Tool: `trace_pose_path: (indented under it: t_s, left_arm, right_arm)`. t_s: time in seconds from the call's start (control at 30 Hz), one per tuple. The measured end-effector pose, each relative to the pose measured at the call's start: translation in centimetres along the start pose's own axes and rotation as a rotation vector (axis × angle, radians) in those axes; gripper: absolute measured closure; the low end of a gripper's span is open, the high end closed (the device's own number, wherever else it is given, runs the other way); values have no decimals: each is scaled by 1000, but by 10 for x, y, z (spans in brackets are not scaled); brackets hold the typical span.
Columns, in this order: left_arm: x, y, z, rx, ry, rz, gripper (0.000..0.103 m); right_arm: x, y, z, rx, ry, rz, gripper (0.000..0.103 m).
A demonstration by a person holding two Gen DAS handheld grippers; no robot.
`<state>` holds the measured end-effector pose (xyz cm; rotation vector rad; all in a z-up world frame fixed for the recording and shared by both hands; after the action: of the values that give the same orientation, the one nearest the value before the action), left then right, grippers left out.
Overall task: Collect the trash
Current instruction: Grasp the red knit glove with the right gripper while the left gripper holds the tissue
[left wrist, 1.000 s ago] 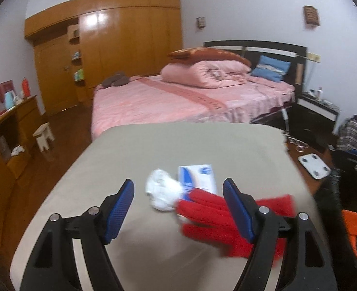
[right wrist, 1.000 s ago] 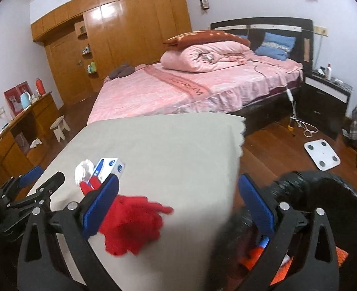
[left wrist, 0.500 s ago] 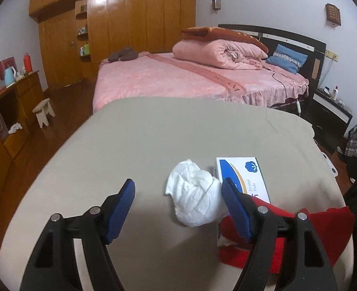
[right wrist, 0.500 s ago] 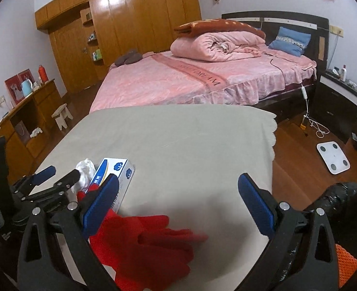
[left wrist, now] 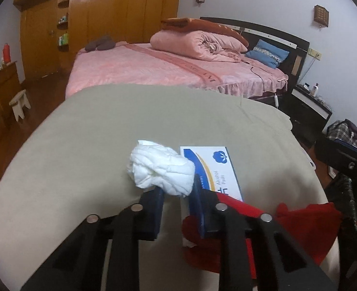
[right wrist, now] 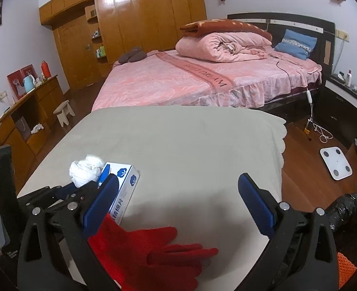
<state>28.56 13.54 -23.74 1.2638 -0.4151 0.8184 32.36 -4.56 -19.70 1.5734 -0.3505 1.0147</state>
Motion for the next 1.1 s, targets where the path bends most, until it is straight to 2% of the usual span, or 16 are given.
trace_pose_path:
  t_s: [0.13,0.3,0.67,0.87,1.1]
  left_arm:
    - [6,12,-14,21,37,35,82]
    - [1,25,-31,51,41,33,82]
    - [-17,37,-52,98,27,15,82]
    - [-17,40,-54,93,23,21,82]
    - [-18,46,-59,96,13,28,81]
  right_arm:
    - [-3,-12,-9,14,12,-31,7]
    - [-18,-25,-26,35,30,-89,7]
    - [-77,-20,-63,100,62,-205,7]
    - [-76,1,-73,124,76,-176,7]
    - [-30,19,-50,93,-15,-57,7]
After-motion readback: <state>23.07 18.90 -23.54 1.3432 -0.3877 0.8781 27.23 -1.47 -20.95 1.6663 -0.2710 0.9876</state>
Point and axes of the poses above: each gripper's, at about its wrist camera, not at the fingertips, and y roughly against the way its jaws point, z to its right, x to its top, the point moved 9 cm from there along -y, roughly the way its jaws point, and after that the axes turned 14 degrees about y, right-handed, at the moved point
